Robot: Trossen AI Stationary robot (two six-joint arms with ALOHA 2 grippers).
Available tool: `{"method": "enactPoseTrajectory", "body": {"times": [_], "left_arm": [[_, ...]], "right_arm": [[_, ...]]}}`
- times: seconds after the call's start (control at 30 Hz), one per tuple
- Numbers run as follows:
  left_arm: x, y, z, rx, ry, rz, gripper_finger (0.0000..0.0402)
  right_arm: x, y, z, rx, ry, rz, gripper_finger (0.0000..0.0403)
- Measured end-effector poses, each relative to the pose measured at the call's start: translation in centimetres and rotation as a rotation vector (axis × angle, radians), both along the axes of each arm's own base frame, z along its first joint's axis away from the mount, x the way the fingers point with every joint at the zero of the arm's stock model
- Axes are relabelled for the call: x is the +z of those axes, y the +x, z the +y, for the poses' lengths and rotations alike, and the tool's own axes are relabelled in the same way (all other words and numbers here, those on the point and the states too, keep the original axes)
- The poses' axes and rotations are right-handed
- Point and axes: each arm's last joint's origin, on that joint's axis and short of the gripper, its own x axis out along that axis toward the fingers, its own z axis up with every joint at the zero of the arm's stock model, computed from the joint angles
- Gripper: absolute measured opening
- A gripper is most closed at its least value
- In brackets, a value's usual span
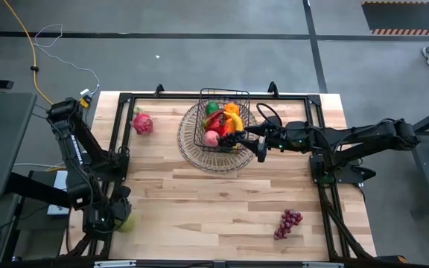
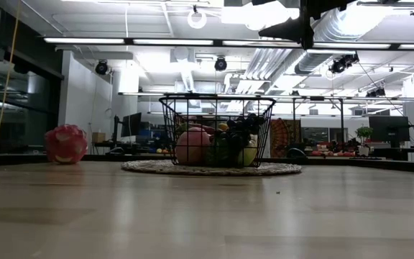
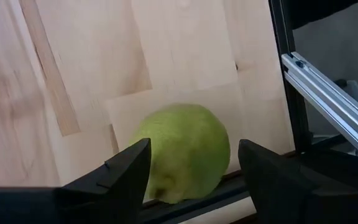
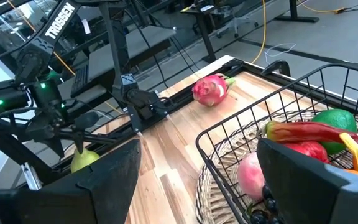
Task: Build produce basket
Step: Put the green pear into the black wire basket
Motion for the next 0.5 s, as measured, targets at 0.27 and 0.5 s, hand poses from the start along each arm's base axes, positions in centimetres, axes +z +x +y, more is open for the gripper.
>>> {"method": "enactPoseTrajectory", "body": {"times": [0.27,0.5], "left_arm": [[-0.09,-0.21,-0.24,-0.036,0.012,-0.013,0.0231],[-0.73,-0.44,-0.07,-0.005,0.065,0.071,0.0231]], "right_arm": [[-0.06,-0.01,0.00,0.000,-0.001,0.007,0.0312],[-0.18,-0.04,0.00,0.000,-0.001,0.020,0.0312]]}}
